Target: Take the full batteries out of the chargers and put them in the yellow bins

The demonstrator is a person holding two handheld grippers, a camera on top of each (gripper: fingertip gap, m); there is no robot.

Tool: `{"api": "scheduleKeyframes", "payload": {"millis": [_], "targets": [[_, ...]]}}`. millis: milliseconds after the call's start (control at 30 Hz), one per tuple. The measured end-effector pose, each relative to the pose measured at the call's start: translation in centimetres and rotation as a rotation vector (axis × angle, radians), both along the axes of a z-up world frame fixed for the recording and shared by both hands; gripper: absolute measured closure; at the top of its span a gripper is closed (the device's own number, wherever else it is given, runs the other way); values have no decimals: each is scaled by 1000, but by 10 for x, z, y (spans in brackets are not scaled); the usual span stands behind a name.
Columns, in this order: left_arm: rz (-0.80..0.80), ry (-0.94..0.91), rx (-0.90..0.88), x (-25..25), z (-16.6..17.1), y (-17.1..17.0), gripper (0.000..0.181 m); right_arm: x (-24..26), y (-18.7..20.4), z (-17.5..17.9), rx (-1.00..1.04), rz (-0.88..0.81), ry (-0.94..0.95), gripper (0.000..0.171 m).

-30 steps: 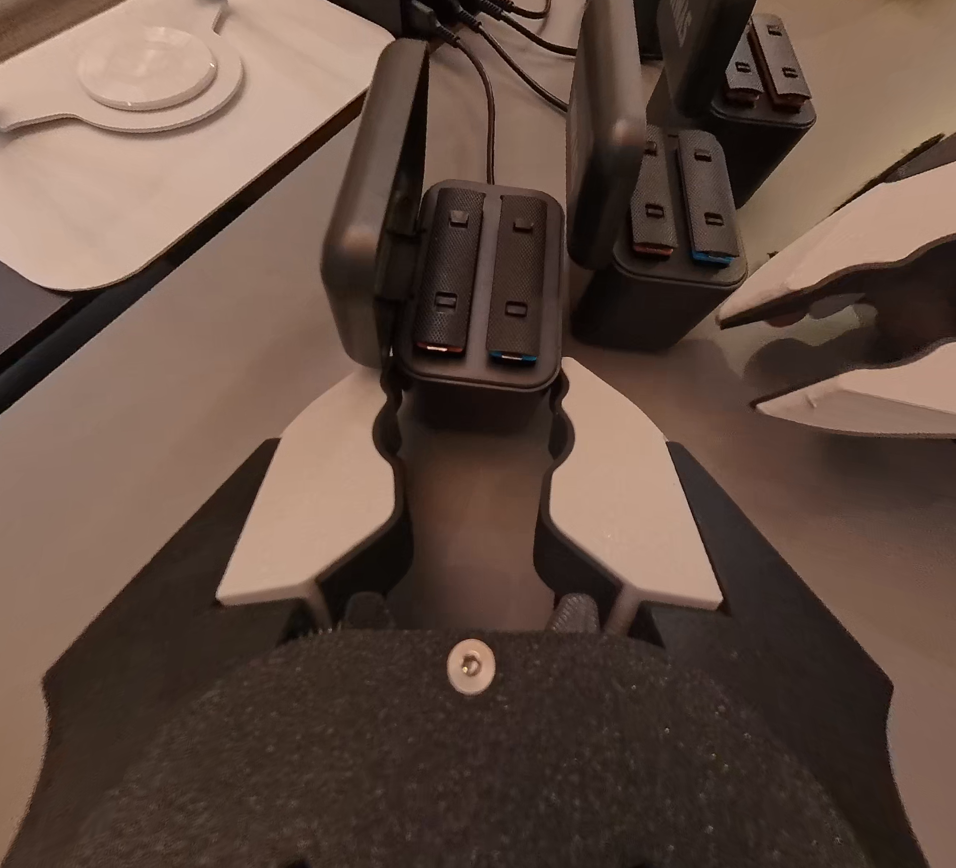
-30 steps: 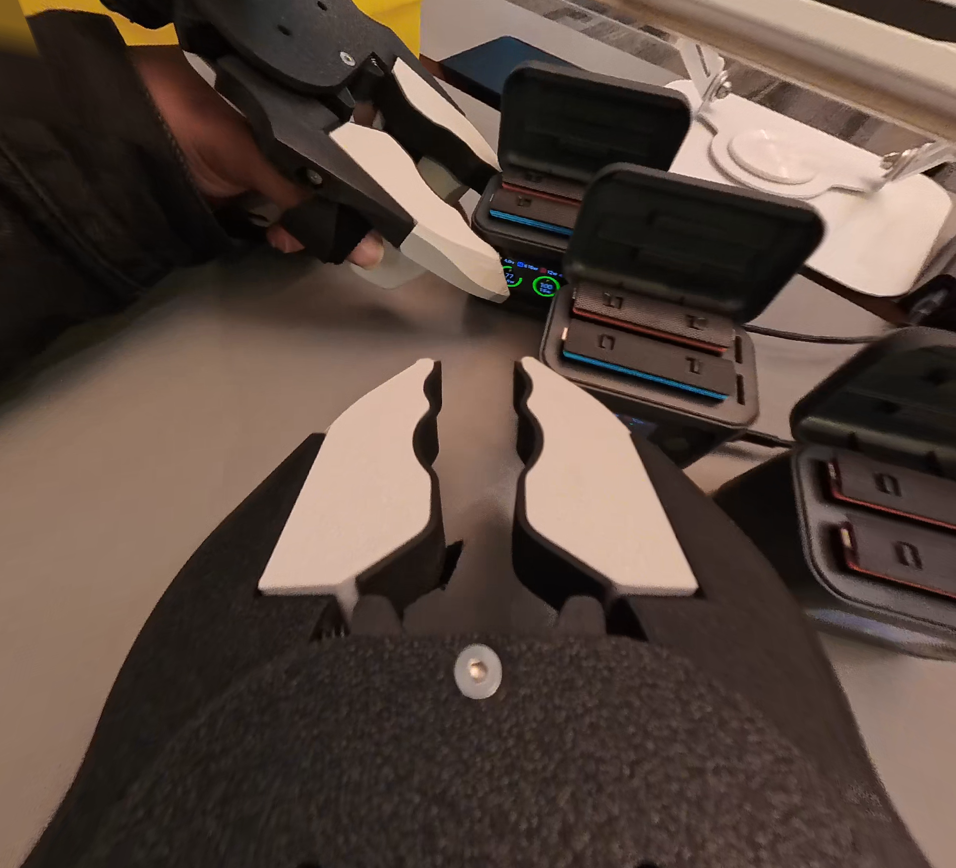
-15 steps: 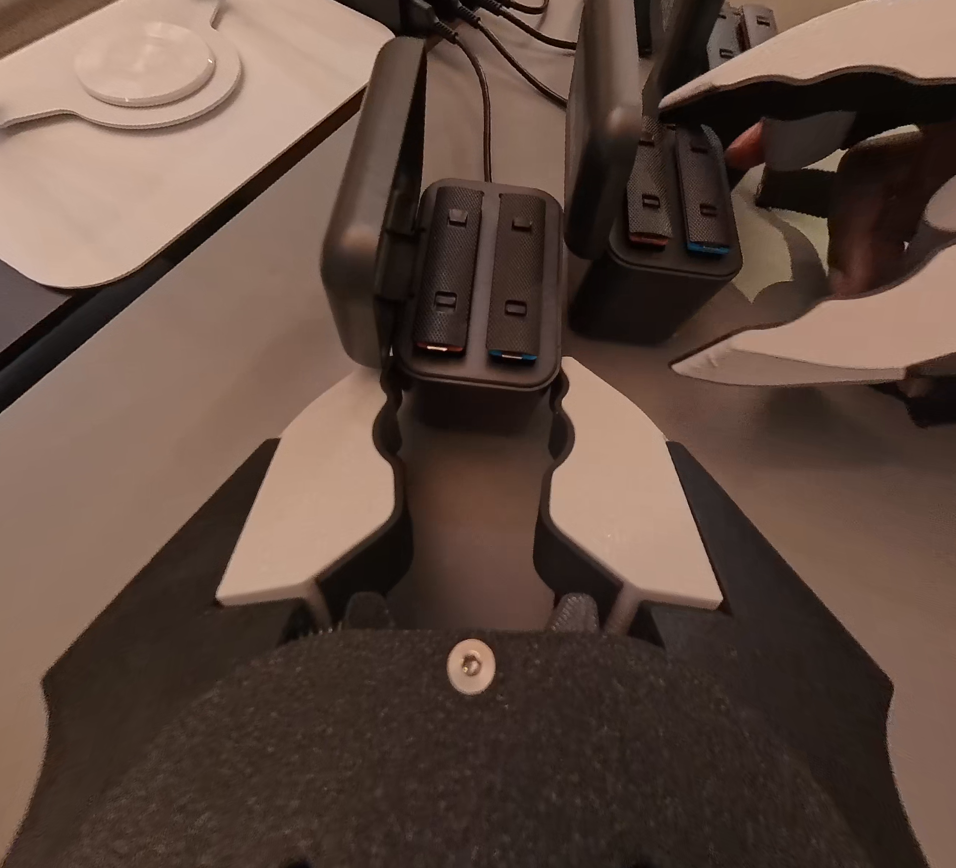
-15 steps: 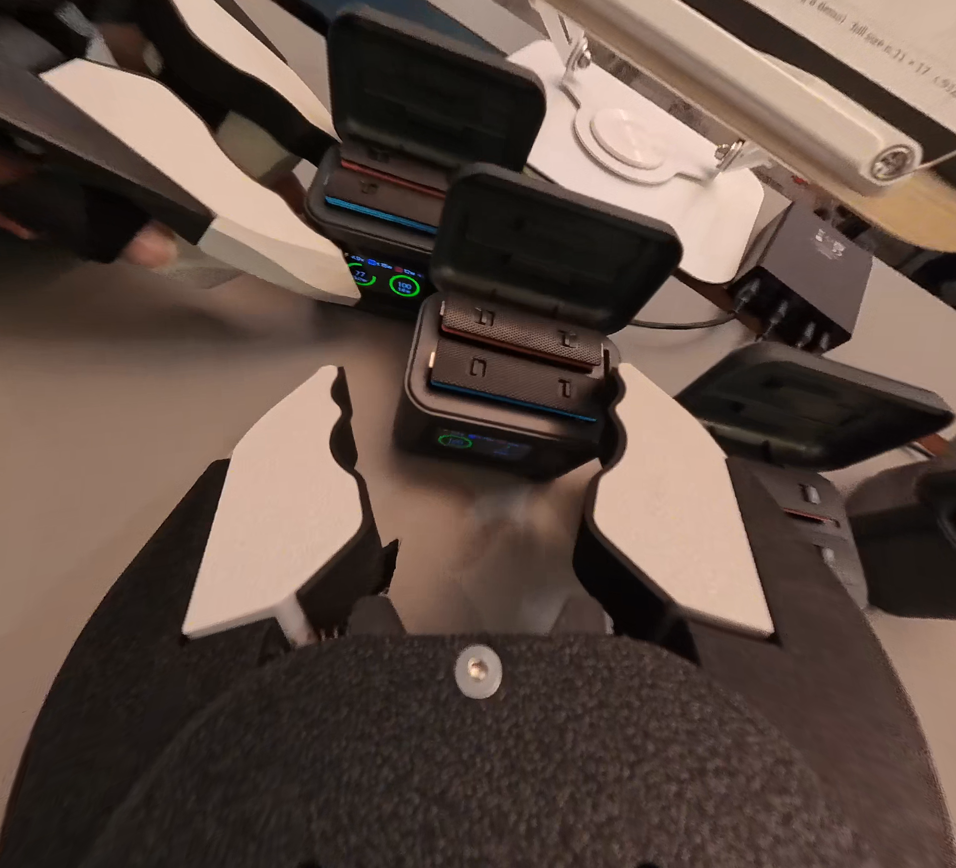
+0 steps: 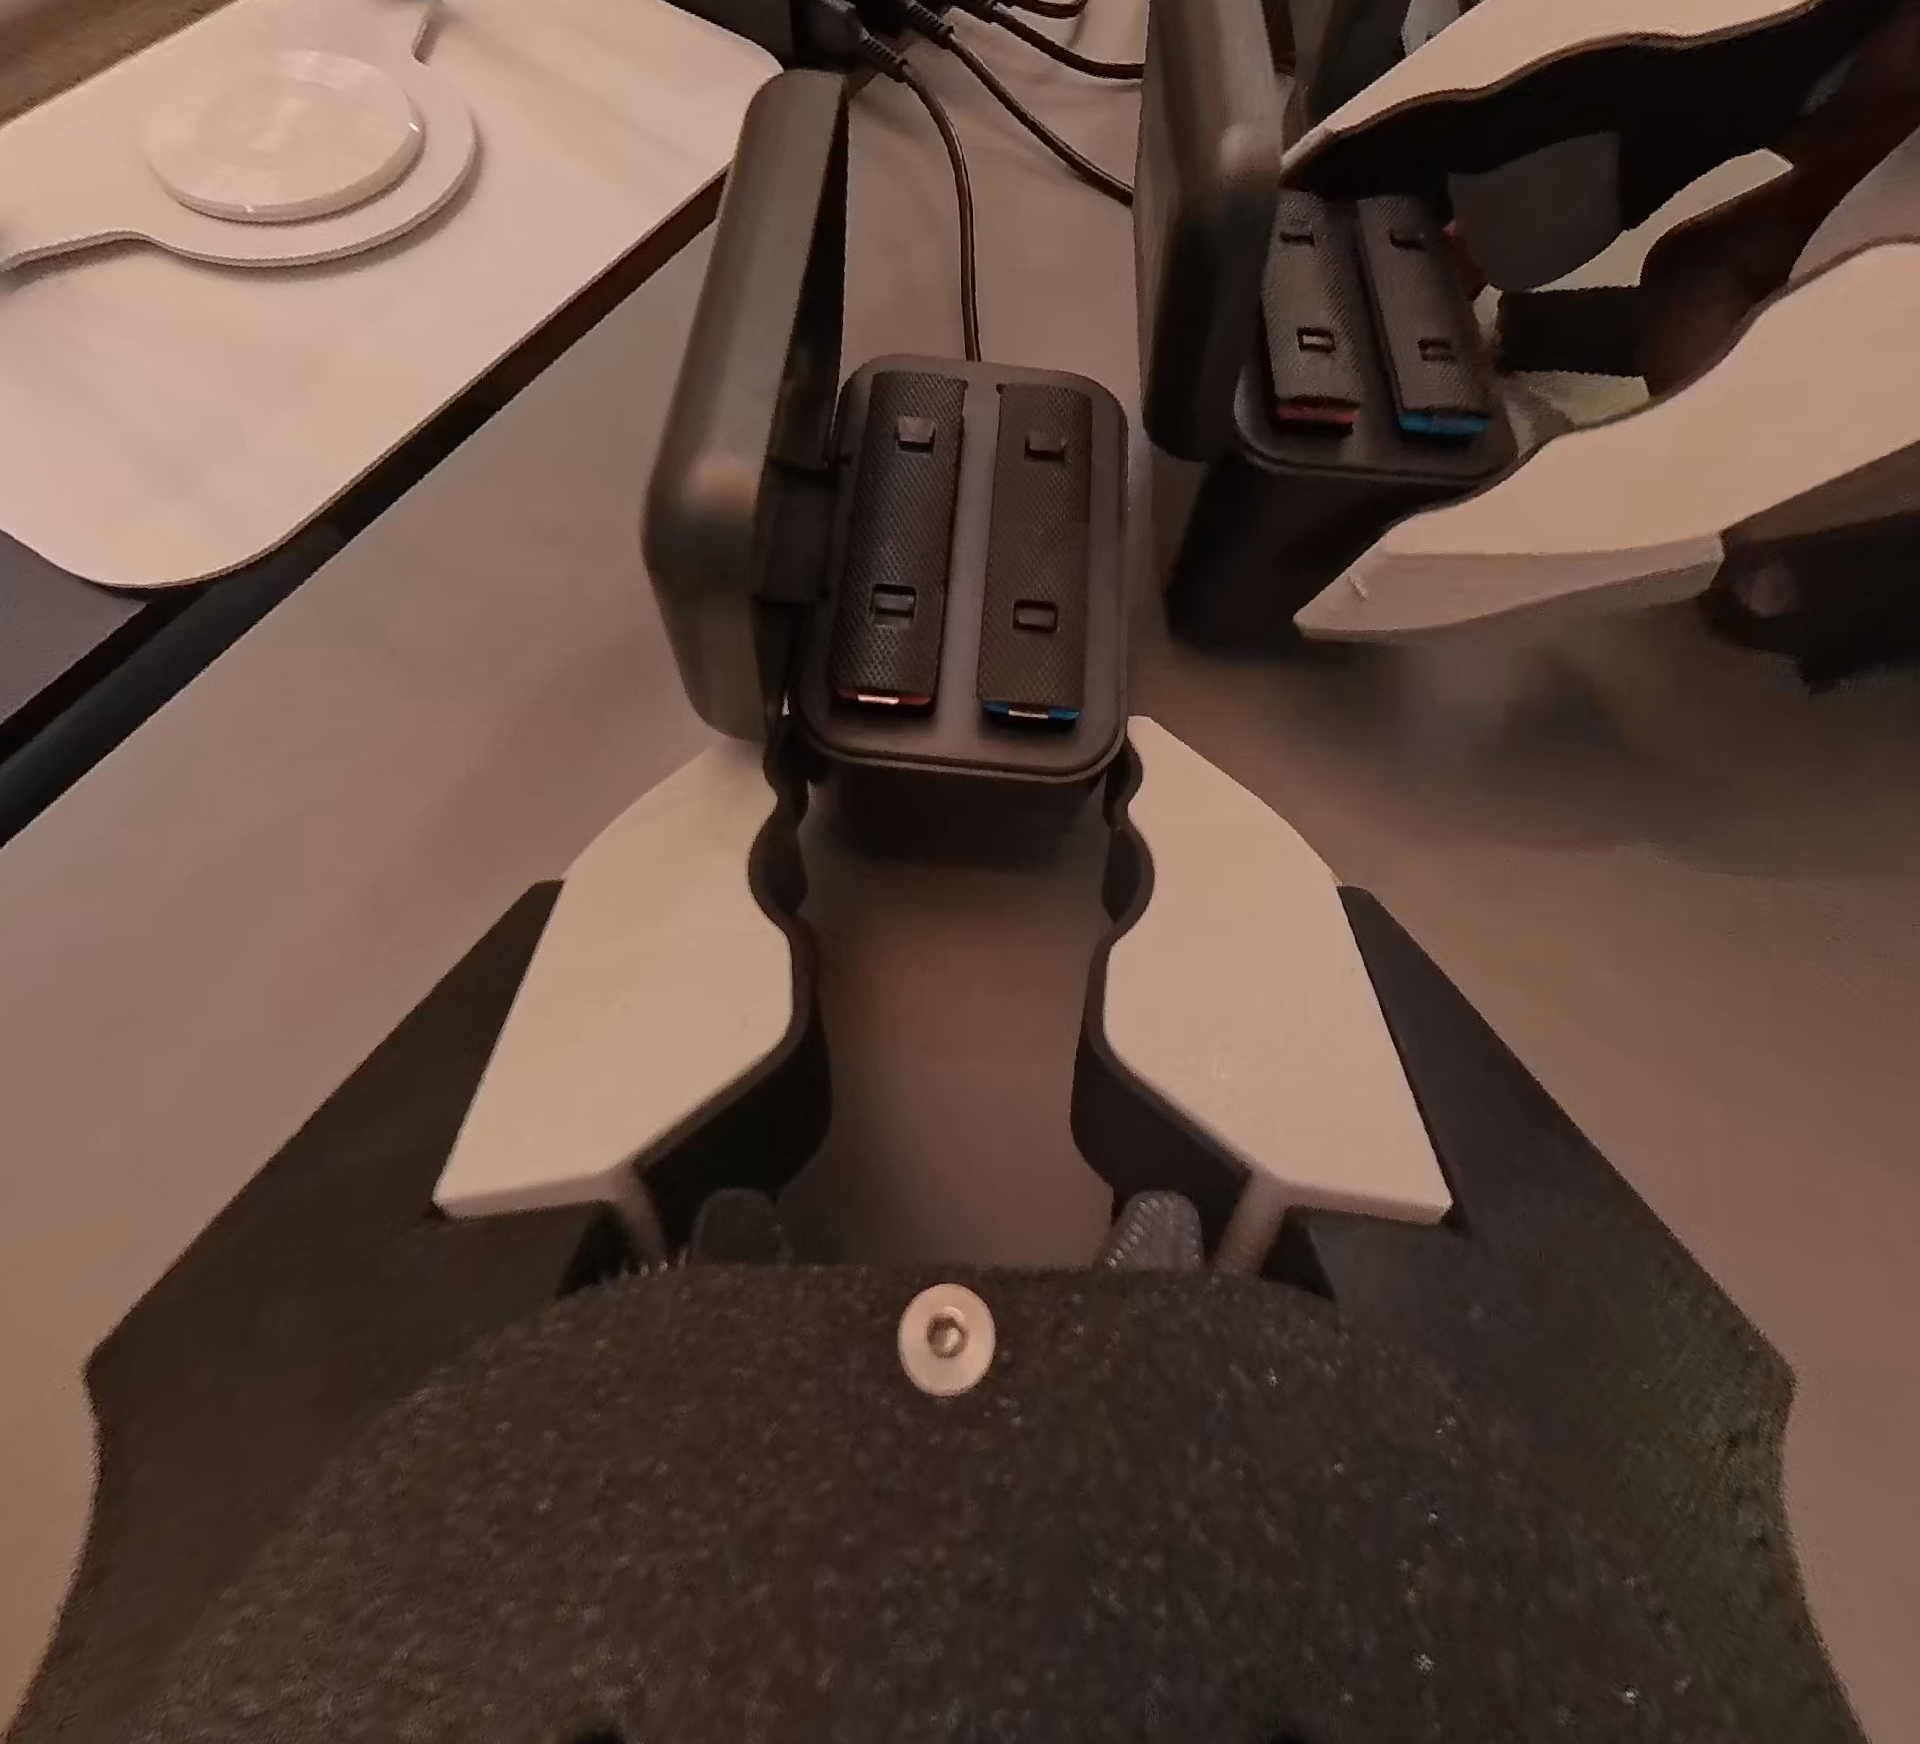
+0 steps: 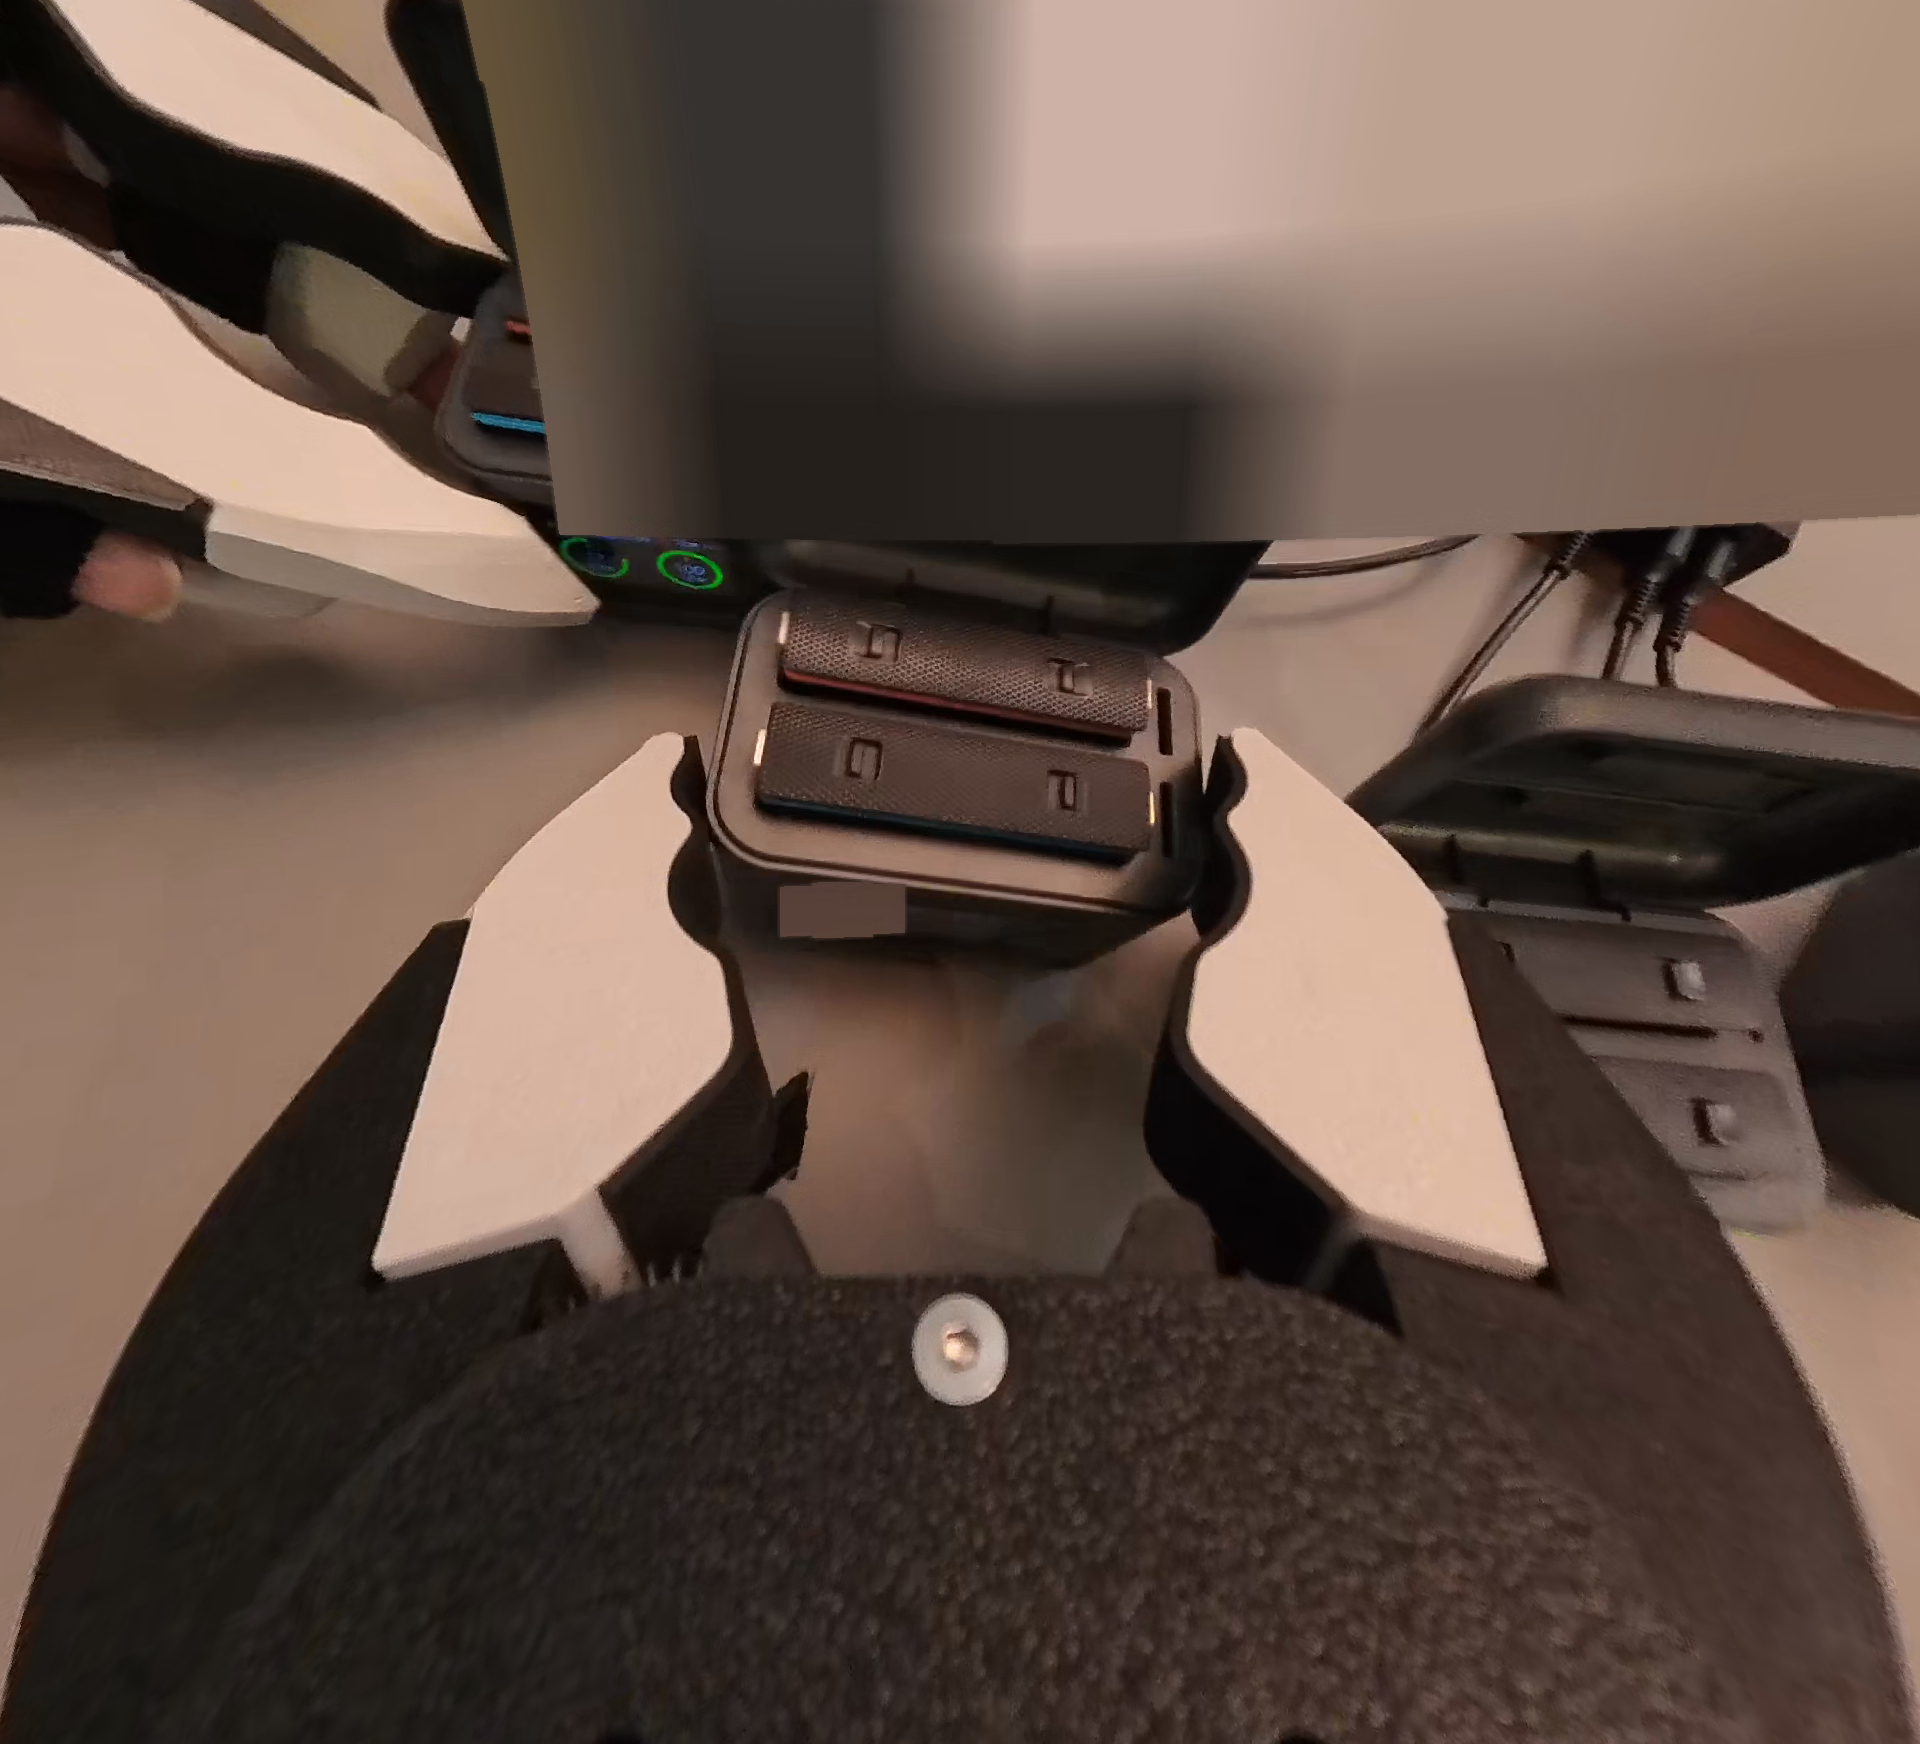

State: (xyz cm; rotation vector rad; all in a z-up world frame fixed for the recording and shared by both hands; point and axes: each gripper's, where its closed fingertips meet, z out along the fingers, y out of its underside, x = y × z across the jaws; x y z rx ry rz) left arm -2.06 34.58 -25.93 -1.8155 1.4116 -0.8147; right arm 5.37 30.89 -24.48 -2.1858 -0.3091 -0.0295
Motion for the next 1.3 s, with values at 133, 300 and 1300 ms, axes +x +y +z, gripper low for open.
{"api": "scheduleKeyframes", "payload": {"millis": [133, 300, 1300], "targets": [[-1, -3, -3, -1, 0, 1, 126, 18, 2, 4, 18, -55, 10, 81], [-6, -7, -9, -2, 0, 0, 126, 37, 5, 7, 64, -91, -108, 87], [-127, 5, 7, 24, 0, -32, 126, -14, -23, 64, 107, 132, 201, 104]]}}
